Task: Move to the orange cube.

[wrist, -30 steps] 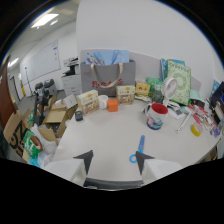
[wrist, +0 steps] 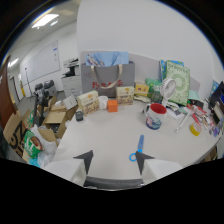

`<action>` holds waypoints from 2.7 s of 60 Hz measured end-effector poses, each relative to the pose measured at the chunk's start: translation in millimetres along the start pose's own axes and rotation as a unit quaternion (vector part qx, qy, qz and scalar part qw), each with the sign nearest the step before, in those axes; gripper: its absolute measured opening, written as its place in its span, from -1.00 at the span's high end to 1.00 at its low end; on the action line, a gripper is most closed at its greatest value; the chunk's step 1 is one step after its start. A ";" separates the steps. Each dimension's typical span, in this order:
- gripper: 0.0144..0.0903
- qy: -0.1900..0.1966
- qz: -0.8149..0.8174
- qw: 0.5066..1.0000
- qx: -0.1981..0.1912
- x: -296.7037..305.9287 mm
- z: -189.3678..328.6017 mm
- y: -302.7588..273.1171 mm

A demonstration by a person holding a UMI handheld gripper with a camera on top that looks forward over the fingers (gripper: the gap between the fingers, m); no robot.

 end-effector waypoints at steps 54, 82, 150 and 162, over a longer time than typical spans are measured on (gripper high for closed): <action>-0.84 -0.028 -0.008 0.996 0.090 -15.4 4.9 -11.2; -0.84 -0.030 -0.007 0.996 0.080 -8.8 85.0 -44.8; -0.84 -0.028 -0.013 0.999 0.029 12.2 310.4 -114.5; -0.84 -0.026 -0.007 0.999 0.026 10.5 309.5 -111.5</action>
